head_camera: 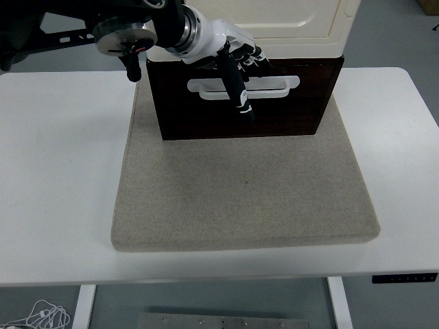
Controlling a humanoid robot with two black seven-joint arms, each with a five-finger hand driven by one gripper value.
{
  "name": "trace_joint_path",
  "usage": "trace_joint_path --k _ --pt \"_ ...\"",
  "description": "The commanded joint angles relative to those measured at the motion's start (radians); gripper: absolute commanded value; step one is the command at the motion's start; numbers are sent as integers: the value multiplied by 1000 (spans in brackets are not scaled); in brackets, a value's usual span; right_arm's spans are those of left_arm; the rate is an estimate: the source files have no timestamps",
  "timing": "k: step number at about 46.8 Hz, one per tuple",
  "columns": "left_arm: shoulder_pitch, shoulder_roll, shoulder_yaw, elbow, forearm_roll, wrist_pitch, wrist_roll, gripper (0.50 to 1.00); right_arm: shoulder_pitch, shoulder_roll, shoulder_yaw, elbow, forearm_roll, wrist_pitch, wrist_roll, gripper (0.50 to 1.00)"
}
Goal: Open the drawer under the combination cabinet
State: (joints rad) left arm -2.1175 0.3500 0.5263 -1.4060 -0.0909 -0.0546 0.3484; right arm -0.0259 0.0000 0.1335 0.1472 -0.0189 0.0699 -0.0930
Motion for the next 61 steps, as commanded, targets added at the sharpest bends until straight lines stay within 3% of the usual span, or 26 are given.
trace_joint_path --k 1,26,61 --pt "7 0 0 9 2 -1 -2 1000 0 0 0 0 0 -1 -1 926" --pt "74 -14 -2 53 14 -1 -8 1000 0 0 0 0 0 -1 1 926" --pt "102 -16 -3 76 19 -1 -11 1000 0 0 0 0 0 1 -1 926"
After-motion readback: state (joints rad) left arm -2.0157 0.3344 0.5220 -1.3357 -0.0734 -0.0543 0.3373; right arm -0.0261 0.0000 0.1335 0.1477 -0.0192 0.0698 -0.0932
